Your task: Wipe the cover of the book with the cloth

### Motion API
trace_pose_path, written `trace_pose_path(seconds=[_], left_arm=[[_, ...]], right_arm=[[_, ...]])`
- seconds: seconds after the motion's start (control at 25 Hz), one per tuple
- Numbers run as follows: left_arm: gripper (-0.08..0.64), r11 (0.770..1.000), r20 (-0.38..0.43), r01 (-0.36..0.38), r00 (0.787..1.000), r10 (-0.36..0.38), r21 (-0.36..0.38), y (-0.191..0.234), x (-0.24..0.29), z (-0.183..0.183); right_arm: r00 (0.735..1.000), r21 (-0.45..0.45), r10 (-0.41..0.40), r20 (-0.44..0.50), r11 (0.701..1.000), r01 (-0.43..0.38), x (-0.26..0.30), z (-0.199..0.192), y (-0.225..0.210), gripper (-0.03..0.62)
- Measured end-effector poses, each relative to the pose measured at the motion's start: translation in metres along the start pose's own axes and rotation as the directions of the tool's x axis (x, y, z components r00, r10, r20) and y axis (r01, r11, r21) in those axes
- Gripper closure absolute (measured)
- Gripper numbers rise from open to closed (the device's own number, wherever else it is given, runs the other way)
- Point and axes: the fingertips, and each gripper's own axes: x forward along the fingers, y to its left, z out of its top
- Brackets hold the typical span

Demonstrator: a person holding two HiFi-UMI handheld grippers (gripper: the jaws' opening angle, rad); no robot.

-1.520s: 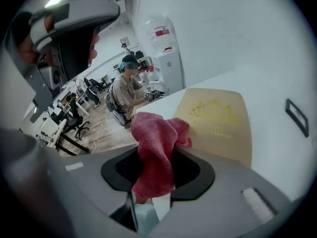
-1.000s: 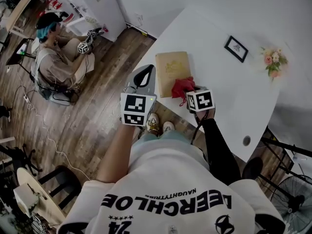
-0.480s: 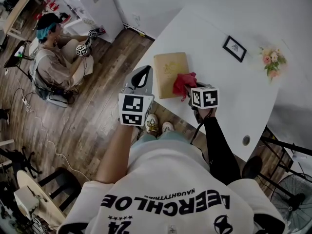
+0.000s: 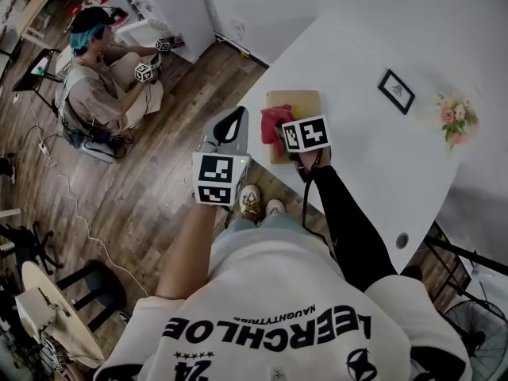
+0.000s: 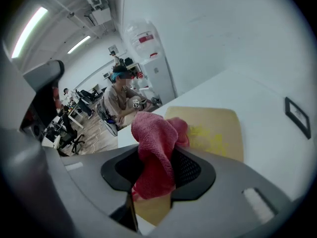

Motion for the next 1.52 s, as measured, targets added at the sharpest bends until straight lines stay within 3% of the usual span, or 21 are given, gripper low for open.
trace_pose_path(seconds=[0.36, 0.68, 0.84, 0.96, 1.2, 1.36, 1.52], left_arm=[[0.505, 1.000, -0.009, 0.010, 1.000, -0.010, -0.012, 0.006, 0.000, -0.002], [0.505, 0.999, -0.021, 0.049, 0.999, -0.049, -0.004, -0.006, 0.009, -0.003], [0.505, 0.998, -0.025, 0.062, 0.998, -0.062, -0.003, -0.011, 0.013, -0.004], [0.505, 0.998, -0.030, 0.070, 0.997, -0.070, 0.002, -0.014, 0.016, -0.005], [0.505, 0.998, -0.031, 0.062, 0.998, -0.062, 0.007, -0.011, 0.017, -0.002], [0.505, 0.999, -0.031, 0.048, 0.998, -0.047, 0.011, -0.003, 0.013, -0.002], [0.505, 0.999, -0.035, 0.031, 0.999, -0.030, 0.008, 0.008, 0.011, -0.002]], right_arm=[[0.999, -0.150, -0.032, -0.007, 0.988, 0.030, 0.002, -0.009, -0.007, 0.443], [0.984, 0.013, -0.174, 0.041, 0.985, 0.174, -0.038, -0.028, -0.087, 0.442], [0.981, 0.061, -0.192, 0.038, 0.980, 0.189, -0.045, -0.031, -0.101, 0.442], [0.981, 0.051, -0.186, 0.055, 0.982, 0.184, -0.045, -0.019, -0.091, 0.442], [0.992, 0.009, -0.065, 0.108, 0.998, 0.064, -0.025, 0.025, -0.035, 0.442], [0.997, -0.066, -0.062, 0.039, 0.996, 0.065, 0.009, 0.019, -0.011, 0.442], [0.994, -0.152, -0.092, 0.054, 0.983, 0.100, 0.018, 0.017, -0.007, 0.442]])
